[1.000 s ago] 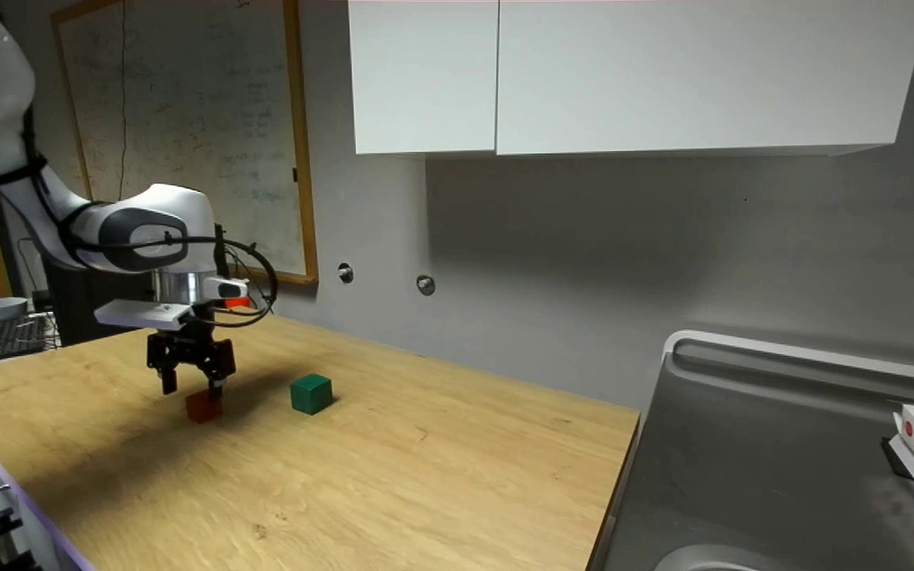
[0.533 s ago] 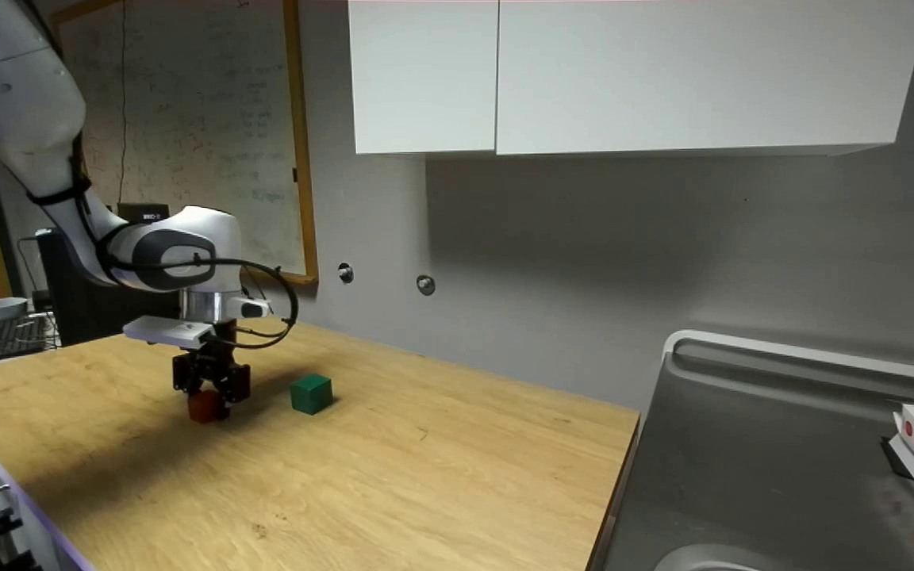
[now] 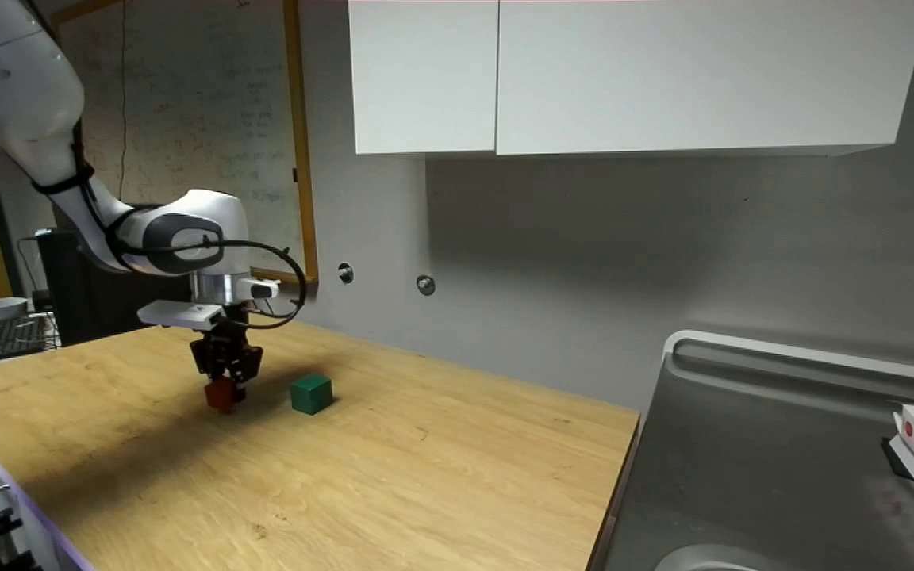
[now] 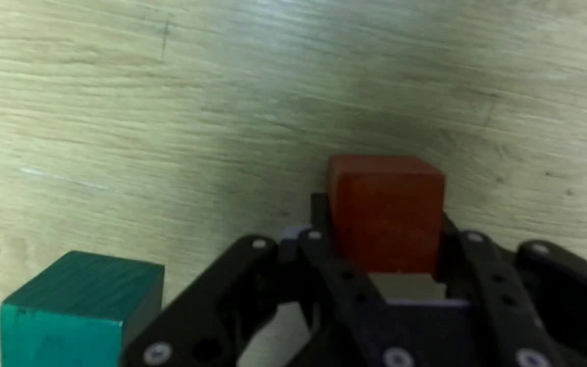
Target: Put the orange block on the green one
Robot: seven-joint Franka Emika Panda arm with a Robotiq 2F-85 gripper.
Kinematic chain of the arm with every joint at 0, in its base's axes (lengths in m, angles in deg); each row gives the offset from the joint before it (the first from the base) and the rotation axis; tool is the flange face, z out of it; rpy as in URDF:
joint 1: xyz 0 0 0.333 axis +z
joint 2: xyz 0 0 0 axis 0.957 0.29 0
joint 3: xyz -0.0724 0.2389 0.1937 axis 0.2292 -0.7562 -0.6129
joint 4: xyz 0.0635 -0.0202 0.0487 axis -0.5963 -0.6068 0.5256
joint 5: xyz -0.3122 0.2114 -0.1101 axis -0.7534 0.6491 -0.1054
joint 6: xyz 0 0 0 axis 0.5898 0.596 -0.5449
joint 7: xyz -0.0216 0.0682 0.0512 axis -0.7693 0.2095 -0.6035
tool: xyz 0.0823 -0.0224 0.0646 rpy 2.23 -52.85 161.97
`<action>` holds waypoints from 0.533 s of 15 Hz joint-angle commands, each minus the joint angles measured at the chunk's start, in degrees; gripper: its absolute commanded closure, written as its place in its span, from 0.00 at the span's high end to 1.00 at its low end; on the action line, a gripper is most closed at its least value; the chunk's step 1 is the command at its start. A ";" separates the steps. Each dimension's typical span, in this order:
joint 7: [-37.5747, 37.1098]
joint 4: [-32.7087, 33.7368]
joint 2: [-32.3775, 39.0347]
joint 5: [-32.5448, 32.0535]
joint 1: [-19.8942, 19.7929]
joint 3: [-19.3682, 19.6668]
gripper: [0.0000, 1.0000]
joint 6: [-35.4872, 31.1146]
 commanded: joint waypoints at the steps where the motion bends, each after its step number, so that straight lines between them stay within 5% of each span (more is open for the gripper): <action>1: -2.65 2.74 -2.82 -3.40 0.07 0.43 0.18 2.77; 8: -0.67 10.87 -2.78 -4.51 -2.08 1.64 0.18 6.24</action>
